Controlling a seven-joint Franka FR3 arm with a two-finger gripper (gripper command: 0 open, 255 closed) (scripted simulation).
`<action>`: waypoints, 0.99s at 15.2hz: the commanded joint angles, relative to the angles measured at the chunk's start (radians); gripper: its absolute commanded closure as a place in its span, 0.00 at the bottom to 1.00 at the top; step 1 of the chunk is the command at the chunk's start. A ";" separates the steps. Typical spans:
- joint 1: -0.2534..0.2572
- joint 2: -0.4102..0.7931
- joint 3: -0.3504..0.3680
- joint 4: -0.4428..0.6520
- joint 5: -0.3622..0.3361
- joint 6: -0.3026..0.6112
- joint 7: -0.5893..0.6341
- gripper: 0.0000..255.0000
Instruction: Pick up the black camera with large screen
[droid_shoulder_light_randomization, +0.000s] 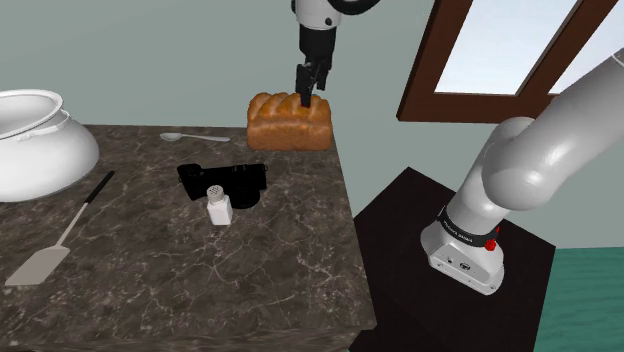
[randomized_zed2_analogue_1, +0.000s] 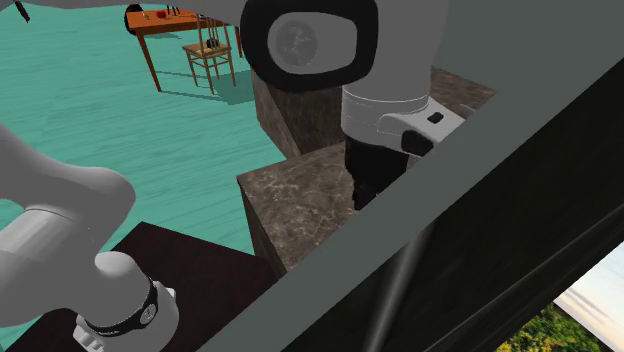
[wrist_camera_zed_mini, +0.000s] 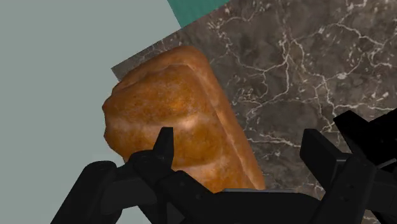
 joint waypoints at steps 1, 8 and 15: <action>0.017 0.057 0.017 0.020 0.003 0.043 -0.014 0.00; 0.075 0.242 0.081 0.119 -0.003 0.143 -0.050 0.00; 0.137 0.425 0.143 0.241 -0.038 0.214 -0.077 0.00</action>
